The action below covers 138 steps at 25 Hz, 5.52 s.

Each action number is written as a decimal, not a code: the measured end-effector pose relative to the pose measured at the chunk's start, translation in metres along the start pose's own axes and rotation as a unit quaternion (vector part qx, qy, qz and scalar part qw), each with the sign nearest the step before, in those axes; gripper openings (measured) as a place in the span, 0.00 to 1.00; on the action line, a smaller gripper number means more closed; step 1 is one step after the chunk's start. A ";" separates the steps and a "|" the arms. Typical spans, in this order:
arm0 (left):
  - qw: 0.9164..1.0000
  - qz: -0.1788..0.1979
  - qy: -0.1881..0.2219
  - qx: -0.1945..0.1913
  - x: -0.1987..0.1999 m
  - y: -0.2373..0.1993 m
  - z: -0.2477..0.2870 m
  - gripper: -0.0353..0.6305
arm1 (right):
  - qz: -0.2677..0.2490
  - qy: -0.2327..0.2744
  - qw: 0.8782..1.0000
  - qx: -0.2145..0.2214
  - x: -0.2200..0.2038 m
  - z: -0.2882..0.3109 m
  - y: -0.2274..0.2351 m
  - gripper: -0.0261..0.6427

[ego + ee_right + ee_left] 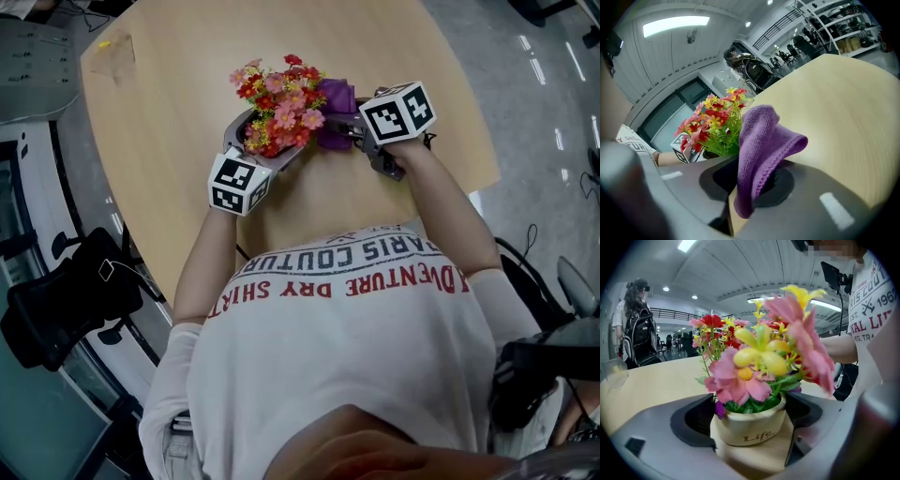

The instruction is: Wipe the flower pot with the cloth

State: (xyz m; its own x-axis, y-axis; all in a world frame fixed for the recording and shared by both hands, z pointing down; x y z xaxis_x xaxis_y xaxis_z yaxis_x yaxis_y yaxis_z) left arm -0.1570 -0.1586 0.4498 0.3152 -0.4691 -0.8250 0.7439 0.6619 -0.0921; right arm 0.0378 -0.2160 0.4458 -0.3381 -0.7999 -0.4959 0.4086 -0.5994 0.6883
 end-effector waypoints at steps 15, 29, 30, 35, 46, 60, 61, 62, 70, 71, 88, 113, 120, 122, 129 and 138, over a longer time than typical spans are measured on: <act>1.000 0.001 -0.004 -0.002 -0.001 -0.004 0.002 0.78 | -0.080 -0.130 0.979 -0.135 0.015 0.034 0.034 0.11; 0.999 0.017 0.019 0.028 -0.005 0.005 -0.021 0.79 | -0.019 -0.012 0.992 -0.121 -0.020 -0.012 0.009 0.11; 0.999 0.004 0.034 0.043 -0.005 0.008 -0.024 0.80 | -0.017 -0.001 0.992 -0.124 -0.022 -0.017 0.005 0.11; 0.991 -0.047 0.046 0.114 -0.017 0.033 -0.020 0.87 | -0.007 0.043 0.991 -0.130 -0.045 -0.037 -0.016 0.11; 0.966 -0.099 0.025 0.239 -0.023 0.048 0.001 0.88 | 0.000 0.077 0.988 -0.132 -0.093 -0.062 -0.042 0.11; 0.997 0.000 0.012 0.083 -0.033 0.041 -0.020 0.78 | 0.005 0.053 0.997 -0.051 -0.074 -0.040 -0.048 0.11; 0.998 0.013 0.009 0.063 -0.035 0.040 -0.022 0.78 | 0.008 0.050 0.998 -0.043 -0.072 -0.037 -0.048 0.11; 0.999 0.024 0.007 0.046 -0.036 0.039 -0.024 0.78 | 0.011 0.047 0.998 -0.037 -0.069 -0.034 -0.047 0.11; 0.997 0.069 -0.012 -0.030 -0.029 0.024 -0.032 0.78 | 0.034 0.035 0.999 0.003 -0.041 -0.015 -0.038 0.11; 0.997 0.070 -0.012 -0.033 -0.030 0.022 -0.032 0.78 | 0.039 0.036 0.999 0.008 -0.039 -0.012 -0.036 0.11; 0.996 0.077 -0.011 -0.038 -0.035 0.030 -0.033 0.78 | 0.009 -0.056 0.998 -0.018 -0.028 0.024 -0.007 0.11; 0.997 -0.043 -0.010 0.067 -0.034 0.051 -0.061 0.78 | 0.051 0.041 0.990 -0.123 -0.047 -0.024 -0.013 0.11; 0.975 -0.117 -0.009 0.187 -0.039 0.073 -0.042 0.78 | 0.056 0.083 0.987 -0.122 -0.074 -0.038 -0.017 0.11; 0.968 -0.134 -0.005 0.214 -0.036 0.080 -0.039 0.78 | 0.058 0.094 0.986 -0.122 -0.084 -0.044 -0.023 0.11; 0.948 -0.185 0.005 0.259 -0.026 0.095 -0.021 0.78 | 0.066 0.128 0.983 -0.111 -0.112 -0.067 -0.041 0.11; 0.942 -0.170 -0.001 0.290 -0.029 0.091 -0.016 0.74 | 0.069 0.147 0.981 -0.106 -0.113 -0.075 -0.041 0.11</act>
State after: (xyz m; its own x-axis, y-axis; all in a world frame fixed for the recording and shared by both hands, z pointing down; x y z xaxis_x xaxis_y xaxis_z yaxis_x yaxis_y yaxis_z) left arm -0.1081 -0.0755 0.4564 0.0013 -0.5986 -0.8011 0.9986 0.0429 -0.0305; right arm 0.1226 -0.1029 0.4340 -0.0207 -0.8292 -0.5585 0.6118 -0.4524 0.6489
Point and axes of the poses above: the fingertips, and each gripper's own axes: z forward along the fingers, y to its right, x out of its top, the point moved 9 cm from there along -z, backward along the fingers, and after that the axes turned 6 degrees about -y, right-handed, at the moved point
